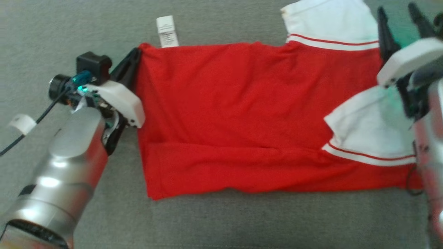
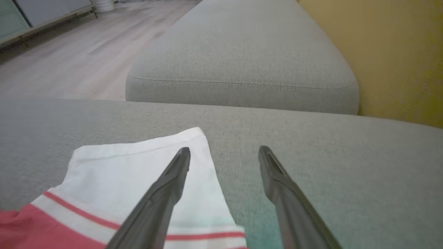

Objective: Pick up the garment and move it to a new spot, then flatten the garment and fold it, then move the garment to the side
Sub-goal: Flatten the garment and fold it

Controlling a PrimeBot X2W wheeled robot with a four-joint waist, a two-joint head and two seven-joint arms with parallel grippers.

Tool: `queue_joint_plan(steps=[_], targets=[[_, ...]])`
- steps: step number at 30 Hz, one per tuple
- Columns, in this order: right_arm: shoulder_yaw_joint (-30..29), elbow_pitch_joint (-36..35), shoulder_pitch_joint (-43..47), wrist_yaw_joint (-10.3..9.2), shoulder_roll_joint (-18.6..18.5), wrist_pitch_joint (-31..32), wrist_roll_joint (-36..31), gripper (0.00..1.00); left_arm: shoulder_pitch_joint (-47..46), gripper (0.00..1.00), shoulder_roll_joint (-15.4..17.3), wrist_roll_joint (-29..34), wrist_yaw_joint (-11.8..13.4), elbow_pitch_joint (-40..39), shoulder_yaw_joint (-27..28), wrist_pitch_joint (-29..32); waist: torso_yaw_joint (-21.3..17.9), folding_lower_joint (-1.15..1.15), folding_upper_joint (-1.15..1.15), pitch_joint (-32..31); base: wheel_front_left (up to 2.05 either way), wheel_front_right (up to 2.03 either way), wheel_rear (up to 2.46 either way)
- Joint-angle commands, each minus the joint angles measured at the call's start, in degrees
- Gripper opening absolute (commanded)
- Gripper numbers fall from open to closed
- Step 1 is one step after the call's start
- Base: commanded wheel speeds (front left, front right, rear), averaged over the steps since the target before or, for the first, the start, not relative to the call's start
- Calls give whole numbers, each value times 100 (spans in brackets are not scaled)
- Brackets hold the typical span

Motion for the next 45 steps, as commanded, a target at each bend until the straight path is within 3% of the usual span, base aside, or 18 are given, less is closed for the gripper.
queue_joint_plan(steps=[1, 12, 21, 22, 23, 25, 30, 31, 36, 45], targets=[[140, -79, -213, -5, -100, 120, -74, 100, -295, 0, 162, -53, 9, -118, 100, -111, 206, -1, 0, 51, 0, 0, 0], [86, 1148, -1214, -5, -587, 893, -536, 100, -572, 0, -259, 56, 17, -83, -40, -712, 1097, -1, 0, 195, 0, 0, 0], [-289, 1831, -1560, -5, -666, 1041, -1013, 100, -562, 0, -526, 62, 12, -35, -201, -807, 1374, -1, 0, 310, 0, 0, 0], [-271, 1883, -1580, -5, -636, 1080, -1032, 32, -561, 0, -541, 55, 12, -26, -201, -812, 1373, -1, 0, 321, 0, 0, 0], [-292, 1933, -1604, -5, -613, 1110, -1016, 0, -558, 0, -551, 46, 11, -16, -196, -817, 1366, -1, 0, 329, 0, 0, 0], [-305, 1987, -1645, -5, -601, 1099, -1039, 0, -551, 0, -542, 35, 11, 9, -181, -824, 1331, -1, 0, 330, 0, 0, 0], [-569, 1816, -1746, -5, -613, 288, -1205, 0, -520, 0, -450, 80, 104, -58, 15, -834, 1226, -1, 0, 218, 0, 0, 0], [-708, 1711, -1817, -5, -558, -222, -1259, 0, -506, 0, -386, 180, 226, -247, 170, -835, 1167, -1, 0, 180, 0, 0, 0], [-920, 1695, -1836, -5, -375, -1172, -1280, 0, -263, 0, -305, 502, 406, -721, 501, -836, 972, -1, 0, -9, 0, 0, 0], [-465, 1315, -1025, -5, 116, -1744, -470, 0, 549, 0, -104, 1131, 644, -1002, 919, -836, 346, -1, 0, -559, 0, 0, 0]])
